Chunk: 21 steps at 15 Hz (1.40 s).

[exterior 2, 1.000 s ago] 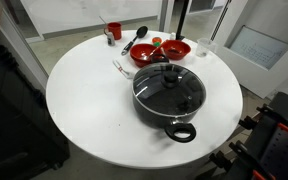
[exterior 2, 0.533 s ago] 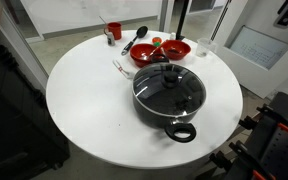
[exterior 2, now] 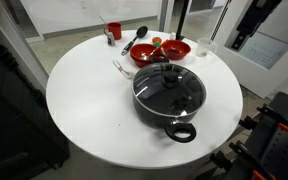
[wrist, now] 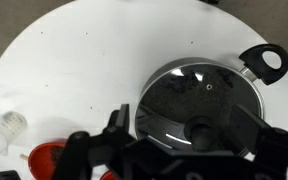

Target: Take the lid off the black pot and put it on the table

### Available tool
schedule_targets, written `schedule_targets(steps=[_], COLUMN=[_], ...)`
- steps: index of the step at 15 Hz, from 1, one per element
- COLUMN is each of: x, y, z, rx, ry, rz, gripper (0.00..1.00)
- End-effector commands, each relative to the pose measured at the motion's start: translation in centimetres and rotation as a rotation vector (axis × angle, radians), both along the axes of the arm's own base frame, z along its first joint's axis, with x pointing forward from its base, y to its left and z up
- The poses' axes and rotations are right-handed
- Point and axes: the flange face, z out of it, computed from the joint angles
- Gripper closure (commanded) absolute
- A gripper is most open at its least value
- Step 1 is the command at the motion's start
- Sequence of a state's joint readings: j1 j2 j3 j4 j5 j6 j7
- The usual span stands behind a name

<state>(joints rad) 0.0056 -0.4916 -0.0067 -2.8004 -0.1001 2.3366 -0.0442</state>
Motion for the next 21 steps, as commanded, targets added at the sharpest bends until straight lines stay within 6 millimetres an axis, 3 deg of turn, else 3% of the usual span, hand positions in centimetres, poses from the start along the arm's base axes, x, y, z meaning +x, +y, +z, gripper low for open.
schedule_targets(steps=[1, 7, 13, 17, 21], x=[1.6, 5.0, 8.9, 11.4, 13.0], y=[1.2, 3.8, 6.8, 7.5, 7.6], z=[-2.4, -6.4, -8.4, -9.1, -11.1], rx=[0.026, 0.024, 0.019, 0.005, -0.029], ry=[0.006, 0.03, 0.037, 0.037, 0.053], rz=[-0.015, -0.021, -0.052, -0.081, -0.106], gripper=[0.0, 0.0, 0.0, 0.0, 0.0])
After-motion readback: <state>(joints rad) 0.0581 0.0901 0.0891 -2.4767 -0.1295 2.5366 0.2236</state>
